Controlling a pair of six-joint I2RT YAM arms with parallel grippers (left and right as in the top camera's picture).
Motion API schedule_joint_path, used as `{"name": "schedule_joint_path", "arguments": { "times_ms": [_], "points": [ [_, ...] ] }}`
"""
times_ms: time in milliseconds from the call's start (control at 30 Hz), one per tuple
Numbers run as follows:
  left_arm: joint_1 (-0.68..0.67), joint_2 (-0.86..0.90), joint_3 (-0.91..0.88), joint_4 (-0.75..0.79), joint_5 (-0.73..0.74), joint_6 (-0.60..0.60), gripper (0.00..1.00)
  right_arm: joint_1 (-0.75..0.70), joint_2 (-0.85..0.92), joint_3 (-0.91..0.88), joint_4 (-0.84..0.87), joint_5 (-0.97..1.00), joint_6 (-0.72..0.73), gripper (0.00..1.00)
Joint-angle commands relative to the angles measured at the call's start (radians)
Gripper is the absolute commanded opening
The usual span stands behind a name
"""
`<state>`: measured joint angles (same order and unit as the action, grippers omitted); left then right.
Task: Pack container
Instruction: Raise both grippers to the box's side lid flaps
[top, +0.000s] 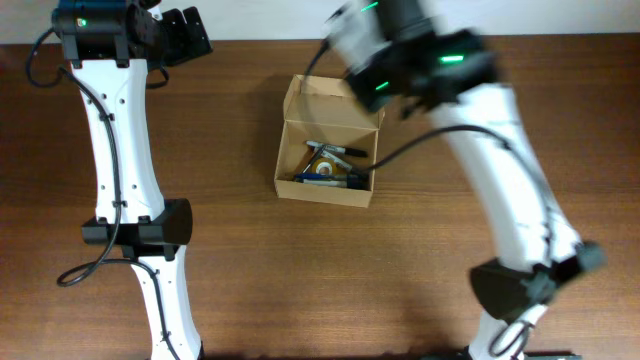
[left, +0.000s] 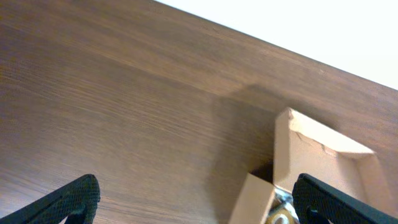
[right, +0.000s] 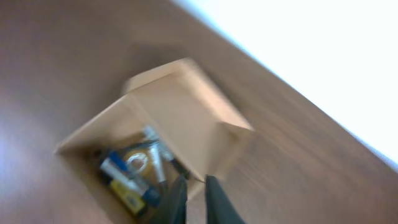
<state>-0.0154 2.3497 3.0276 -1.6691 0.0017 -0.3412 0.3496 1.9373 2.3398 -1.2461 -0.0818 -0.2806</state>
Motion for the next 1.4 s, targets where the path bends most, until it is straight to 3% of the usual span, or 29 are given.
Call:
{"name": "schedule_joint_path", "arguments": {
  "times_ms": [0, 67, 100, 133, 167, 367, 533, 700, 833, 1367],
  "points": [
    [0.003, -0.009, -0.003, -0.018, 0.123, -0.012, 0.61, -0.159, 0.005, -0.003, -0.021, -0.085, 0.27, 0.04],
    [-0.002, -0.009, -0.003, -0.014, 0.183, -0.012, 0.35, -0.241, 0.013, -0.013, -0.036, -0.159, 0.321, 0.03],
    [-0.01, -0.008, -0.004, -0.011, 0.19, -0.012, 0.12, -0.3, 0.021, -0.019, -0.051, -0.202, 0.353, 0.04],
    [-0.016, -0.008, -0.008, -0.01, 0.19, -0.012, 0.04, -0.339, 0.031, -0.023, -0.061, -0.227, 0.375, 0.04],
    [-0.022, -0.008, -0.015, -0.008, 0.19, -0.012, 0.02, -0.37, 0.038, -0.027, -0.07, -0.249, 0.394, 0.04],
    [-0.048, -0.001, -0.161, 0.042, 0.241, 0.022, 0.02, -0.507, 0.114, -0.063, -0.09, -0.389, 0.44, 0.04],
    [-0.022, 0.014, -0.429, 0.253, 0.62, 0.097, 0.02, -0.541, 0.228, -0.102, -0.089, -0.531, 0.44, 0.04],
    [0.033, 0.071, -0.666, 0.428, 0.843, 0.096, 0.01, -0.541, 0.399, -0.117, -0.084, -0.708, 0.44, 0.03],
    [0.039, 0.161, -0.677, 0.416, 0.853, 0.096, 0.02, -0.54, 0.495, -0.117, -0.075, -0.806, 0.44, 0.04],
    [-0.031, 0.317, -0.677, 0.503, 0.859, 0.055, 0.02, -0.42, 0.633, -0.119, 0.011, -0.805, 0.447, 0.04]
  ]
}}
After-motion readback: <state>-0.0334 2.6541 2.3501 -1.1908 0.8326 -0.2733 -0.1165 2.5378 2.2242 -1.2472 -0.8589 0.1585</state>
